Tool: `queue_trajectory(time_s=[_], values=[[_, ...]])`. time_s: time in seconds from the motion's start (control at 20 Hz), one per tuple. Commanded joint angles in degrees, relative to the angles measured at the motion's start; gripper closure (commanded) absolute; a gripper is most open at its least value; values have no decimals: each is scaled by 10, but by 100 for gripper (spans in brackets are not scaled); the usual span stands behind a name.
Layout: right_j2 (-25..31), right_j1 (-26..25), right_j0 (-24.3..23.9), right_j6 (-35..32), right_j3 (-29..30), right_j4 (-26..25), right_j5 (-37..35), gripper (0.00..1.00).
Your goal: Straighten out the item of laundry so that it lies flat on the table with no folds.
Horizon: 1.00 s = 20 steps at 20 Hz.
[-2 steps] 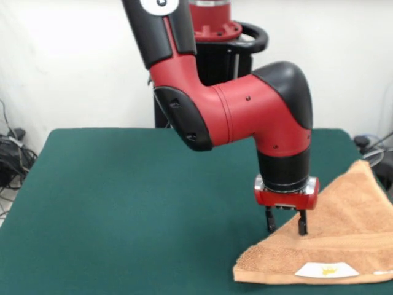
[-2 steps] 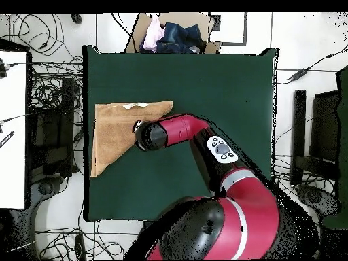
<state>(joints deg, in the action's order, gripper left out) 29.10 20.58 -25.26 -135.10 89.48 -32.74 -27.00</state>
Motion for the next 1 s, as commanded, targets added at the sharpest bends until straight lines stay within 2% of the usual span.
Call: queue_trajectory(time_s=[0.05,0.2,0.4,0.45,0.8,1.0], values=[[5,-71,-6,87,-23,-59,42,0],[0,-86,8,72,-41,-63,56,0],[-2,-82,8,66,-36,-72,77,0],[-1,-81,4,68,-32,-73,79,100],[1,-79,-3,70,-27,-76,91,100],[6,-69,-19,94,-15,-81,78,100]])
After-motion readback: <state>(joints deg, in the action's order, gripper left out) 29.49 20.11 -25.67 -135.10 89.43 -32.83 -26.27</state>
